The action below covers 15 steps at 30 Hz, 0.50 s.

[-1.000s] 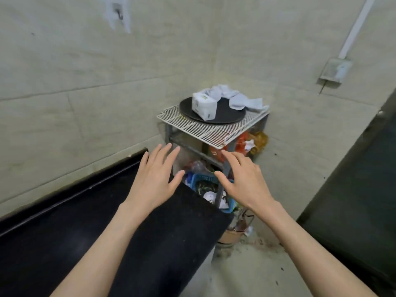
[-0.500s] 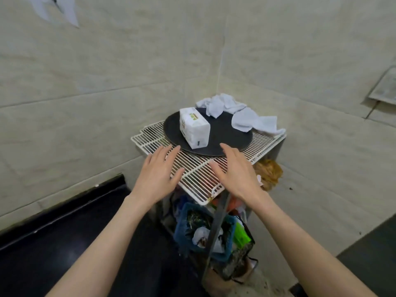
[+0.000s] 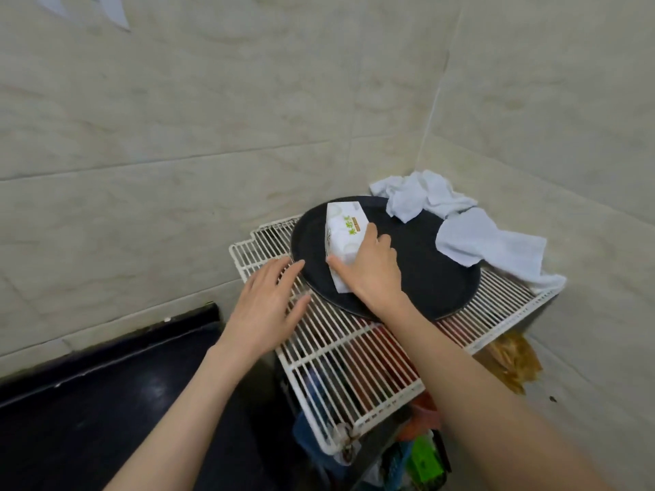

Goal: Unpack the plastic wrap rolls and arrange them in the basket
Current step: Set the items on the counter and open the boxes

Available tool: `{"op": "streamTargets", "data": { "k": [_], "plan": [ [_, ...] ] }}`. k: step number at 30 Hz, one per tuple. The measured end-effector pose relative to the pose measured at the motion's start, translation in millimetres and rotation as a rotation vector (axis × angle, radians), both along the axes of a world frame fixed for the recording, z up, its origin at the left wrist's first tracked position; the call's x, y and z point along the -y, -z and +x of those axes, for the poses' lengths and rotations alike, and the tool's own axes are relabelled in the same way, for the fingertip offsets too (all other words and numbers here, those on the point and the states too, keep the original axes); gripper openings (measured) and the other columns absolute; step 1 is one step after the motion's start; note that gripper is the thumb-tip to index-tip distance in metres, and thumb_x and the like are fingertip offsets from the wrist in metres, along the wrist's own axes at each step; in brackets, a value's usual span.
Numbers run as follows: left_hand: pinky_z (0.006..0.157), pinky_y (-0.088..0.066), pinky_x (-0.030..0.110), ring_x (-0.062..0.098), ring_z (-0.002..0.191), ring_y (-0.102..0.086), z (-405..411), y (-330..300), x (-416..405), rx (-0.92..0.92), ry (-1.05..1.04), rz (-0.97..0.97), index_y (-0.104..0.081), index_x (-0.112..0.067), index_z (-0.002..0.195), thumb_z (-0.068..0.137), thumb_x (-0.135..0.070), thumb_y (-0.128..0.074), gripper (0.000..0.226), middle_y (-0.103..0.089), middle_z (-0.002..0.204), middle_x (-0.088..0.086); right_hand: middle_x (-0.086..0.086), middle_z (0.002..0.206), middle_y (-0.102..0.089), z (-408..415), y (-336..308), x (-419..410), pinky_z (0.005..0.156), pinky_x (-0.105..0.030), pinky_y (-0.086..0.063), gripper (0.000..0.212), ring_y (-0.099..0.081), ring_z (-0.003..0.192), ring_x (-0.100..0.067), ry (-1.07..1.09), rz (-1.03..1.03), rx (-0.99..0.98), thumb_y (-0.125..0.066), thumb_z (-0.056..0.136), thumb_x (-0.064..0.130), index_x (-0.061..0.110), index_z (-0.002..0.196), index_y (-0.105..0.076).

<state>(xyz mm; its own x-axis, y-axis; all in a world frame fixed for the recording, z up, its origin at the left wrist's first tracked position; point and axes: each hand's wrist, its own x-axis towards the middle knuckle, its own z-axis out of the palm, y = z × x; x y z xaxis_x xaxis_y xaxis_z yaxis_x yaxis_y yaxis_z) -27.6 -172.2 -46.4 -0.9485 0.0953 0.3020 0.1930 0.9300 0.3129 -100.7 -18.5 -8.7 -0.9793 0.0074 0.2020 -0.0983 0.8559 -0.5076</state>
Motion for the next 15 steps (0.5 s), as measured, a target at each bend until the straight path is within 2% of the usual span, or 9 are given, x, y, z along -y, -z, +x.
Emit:
{"op": "streamTargets", "data": {
  "k": [3,5,7,10,11,13,15],
  "plan": [
    [0.115,-0.026,0.044,0.023,0.139,-0.025,-9,-2,3,-0.02,-0.019,0.05,-0.026,-0.018,0.142,0.09,-0.041,-0.046,0.06,-0.03,0.15,0.009,-0.016,0.122,-0.044,-13,3,-9,0.085,-0.042,-0.042,0.078,-0.048,0.11,-0.037,-0.049,-0.062,-0.017,-0.066,0.076,0.039,0.011,0.135,-0.025],
    [0.115,-0.026,0.041,0.023,0.139,-0.025,-11,-5,5,-0.042,-0.015,0.089,-0.027,-0.018,0.142,0.089,-0.037,-0.05,0.061,-0.028,0.15,0.009,-0.012,0.125,-0.043,-15,0,-19,0.086,-0.036,-0.04,0.077,-0.049,0.111,-0.031,-0.137,-0.152,-0.023,-0.069,0.073,0.036,0.016,0.135,-0.027],
    [0.115,-0.025,0.042,0.023,0.14,-0.023,-10,-10,6,-0.065,-0.018,0.157,-0.025,-0.019,0.143,0.087,-0.033,-0.055,0.065,-0.023,0.152,0.01,-0.004,0.127,-0.04,-10,-5,-27,0.084,-0.027,-0.036,0.078,-0.046,0.11,-0.019,-0.248,-0.249,-0.054,-0.071,0.07,0.034,0.022,0.134,-0.028],
    [0.114,-0.022,0.04,0.024,0.142,-0.018,-5,-27,13,-0.157,-0.041,0.272,-0.022,-0.023,0.142,0.083,-0.029,-0.063,0.073,-0.014,0.155,0.009,0.008,0.128,-0.034,5,-24,-27,0.085,-0.016,-0.031,0.083,-0.031,0.103,0.007,-0.399,-0.358,-0.104,-0.072,0.069,0.033,0.032,0.136,-0.024],
    [0.112,-0.022,0.04,0.024,0.142,-0.016,0,-34,18,-0.191,-0.053,0.286,-0.02,-0.025,0.142,0.081,-0.029,-0.066,0.077,-0.011,0.155,0.009,0.011,0.127,-0.033,11,-32,-23,0.087,-0.014,-0.03,0.084,-0.028,0.104,0.01,-0.456,-0.364,-0.106,-0.072,0.069,0.033,0.034,0.136,-0.022],
    [0.112,-0.019,0.04,0.026,0.143,-0.014,16,-48,34,-0.24,-0.051,0.249,-0.019,-0.026,0.143,0.075,-0.032,-0.072,0.087,-0.01,0.155,0.01,0.008,0.136,-0.034,25,-46,-9,0.097,-0.021,-0.03,0.085,-0.03,0.116,0.005,-0.592,-0.313,-0.093,-0.07,0.069,0.033,0.034,0.138,-0.02],
    [0.116,-0.018,0.044,0.024,0.142,-0.016,41,-60,54,-0.218,-0.025,0.187,-0.016,-0.028,0.142,0.071,-0.037,-0.075,0.093,-0.018,0.154,0.007,0.006,0.146,-0.033,45,-57,14,0.106,-0.03,-0.03,0.084,-0.031,0.131,-0.008,-0.752,-0.244,-0.059,-0.069,0.07,0.031,0.034,0.139,-0.021]
  ]
}}
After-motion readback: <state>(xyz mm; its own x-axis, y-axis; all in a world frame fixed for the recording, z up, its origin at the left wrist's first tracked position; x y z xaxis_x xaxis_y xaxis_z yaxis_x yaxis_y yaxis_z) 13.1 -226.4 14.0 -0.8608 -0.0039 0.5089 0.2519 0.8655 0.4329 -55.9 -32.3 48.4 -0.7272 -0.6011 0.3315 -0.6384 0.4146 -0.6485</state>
